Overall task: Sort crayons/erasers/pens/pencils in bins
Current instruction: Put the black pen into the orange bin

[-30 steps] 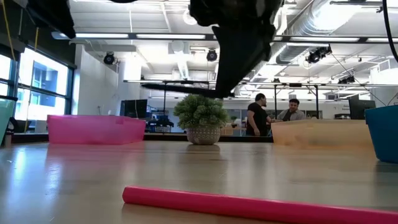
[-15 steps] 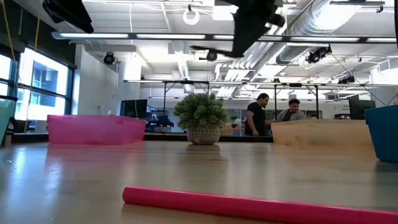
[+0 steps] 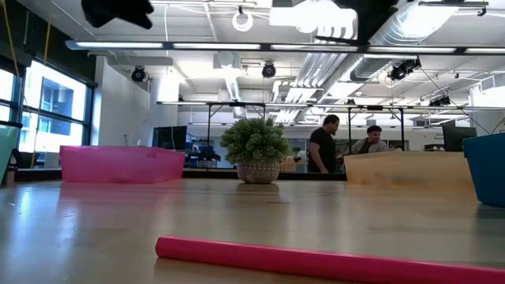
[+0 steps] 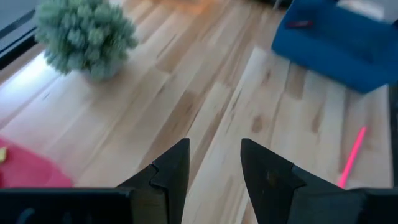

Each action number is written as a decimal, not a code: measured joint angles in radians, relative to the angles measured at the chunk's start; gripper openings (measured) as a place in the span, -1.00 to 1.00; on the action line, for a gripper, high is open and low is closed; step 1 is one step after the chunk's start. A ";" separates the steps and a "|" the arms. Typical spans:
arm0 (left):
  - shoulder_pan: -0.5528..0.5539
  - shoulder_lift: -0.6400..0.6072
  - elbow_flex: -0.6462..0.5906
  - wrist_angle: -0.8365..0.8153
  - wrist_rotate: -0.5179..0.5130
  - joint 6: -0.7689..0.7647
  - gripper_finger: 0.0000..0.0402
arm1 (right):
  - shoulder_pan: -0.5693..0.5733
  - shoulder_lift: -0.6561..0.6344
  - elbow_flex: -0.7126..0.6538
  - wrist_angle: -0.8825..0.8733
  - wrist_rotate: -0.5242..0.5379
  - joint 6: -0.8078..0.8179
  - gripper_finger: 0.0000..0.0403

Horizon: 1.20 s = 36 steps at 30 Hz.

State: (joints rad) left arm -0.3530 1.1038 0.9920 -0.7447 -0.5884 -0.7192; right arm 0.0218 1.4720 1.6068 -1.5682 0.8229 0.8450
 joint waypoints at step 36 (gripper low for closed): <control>0.039 0.422 0.002 0.611 0.398 0.423 -0.35 | -0.734 -0.245 -0.755 0.569 -0.468 -0.324 -0.94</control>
State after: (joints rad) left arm -0.3141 1.5255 0.9938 -0.1337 -0.1905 -0.2962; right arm -0.7126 1.2267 0.8513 -0.9988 0.3548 0.5212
